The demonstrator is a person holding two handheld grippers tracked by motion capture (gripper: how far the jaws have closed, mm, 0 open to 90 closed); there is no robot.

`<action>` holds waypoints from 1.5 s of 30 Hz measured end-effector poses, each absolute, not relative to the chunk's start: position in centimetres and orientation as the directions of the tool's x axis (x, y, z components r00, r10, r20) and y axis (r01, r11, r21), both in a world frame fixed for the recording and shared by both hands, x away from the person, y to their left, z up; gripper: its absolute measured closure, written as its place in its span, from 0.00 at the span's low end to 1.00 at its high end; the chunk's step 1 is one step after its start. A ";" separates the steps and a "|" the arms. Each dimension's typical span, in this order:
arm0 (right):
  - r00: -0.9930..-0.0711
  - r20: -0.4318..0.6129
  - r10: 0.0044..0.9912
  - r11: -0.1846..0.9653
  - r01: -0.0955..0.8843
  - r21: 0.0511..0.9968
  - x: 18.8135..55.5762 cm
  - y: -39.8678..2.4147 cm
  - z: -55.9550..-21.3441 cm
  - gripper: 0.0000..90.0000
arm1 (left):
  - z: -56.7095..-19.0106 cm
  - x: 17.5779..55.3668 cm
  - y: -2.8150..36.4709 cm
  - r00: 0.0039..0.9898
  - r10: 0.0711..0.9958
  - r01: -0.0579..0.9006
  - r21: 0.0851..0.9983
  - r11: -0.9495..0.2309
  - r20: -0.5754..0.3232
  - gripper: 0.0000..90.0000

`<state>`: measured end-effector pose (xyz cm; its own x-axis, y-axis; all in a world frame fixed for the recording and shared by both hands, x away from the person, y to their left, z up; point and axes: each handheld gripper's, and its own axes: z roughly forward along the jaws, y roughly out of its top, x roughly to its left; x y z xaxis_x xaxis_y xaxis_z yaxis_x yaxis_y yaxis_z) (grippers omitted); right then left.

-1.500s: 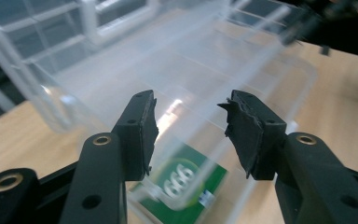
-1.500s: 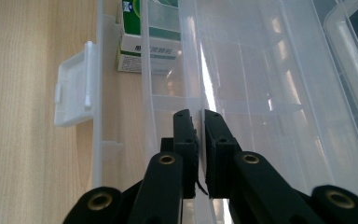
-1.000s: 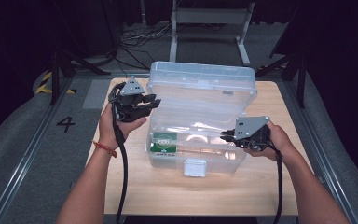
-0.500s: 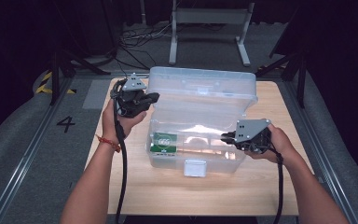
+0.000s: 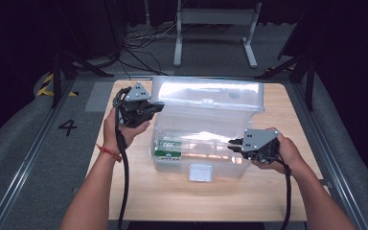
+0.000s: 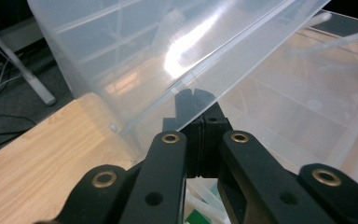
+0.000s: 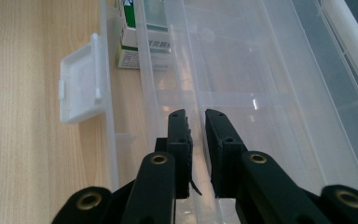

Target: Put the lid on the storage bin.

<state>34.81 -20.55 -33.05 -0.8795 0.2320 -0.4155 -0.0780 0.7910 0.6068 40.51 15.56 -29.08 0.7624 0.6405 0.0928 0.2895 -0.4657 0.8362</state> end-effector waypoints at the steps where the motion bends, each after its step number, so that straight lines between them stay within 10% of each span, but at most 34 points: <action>1: -0.879 -0.412 0.241 0.789 -0.070 0.611 34.7 -20.6 -33.1 0.89 | -29.1 40.4 15.6 0.765 0.636 0.286 0.832 -0.475 0.100 1.00; 45: -0.864 -0.269 0.425 0.637 0.074 0.767 30.5 -28.0 -36.0 0.89 | -34.4 35.7 16.3 0.830 0.543 0.276 0.749 -0.603 0.131 1.00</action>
<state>30.45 -28.05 -36.01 -0.8642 0.4249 -0.2695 0.0739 0.6370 0.7673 35.65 16.26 -34.43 0.8297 0.5427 0.1305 0.2763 -0.6026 0.7487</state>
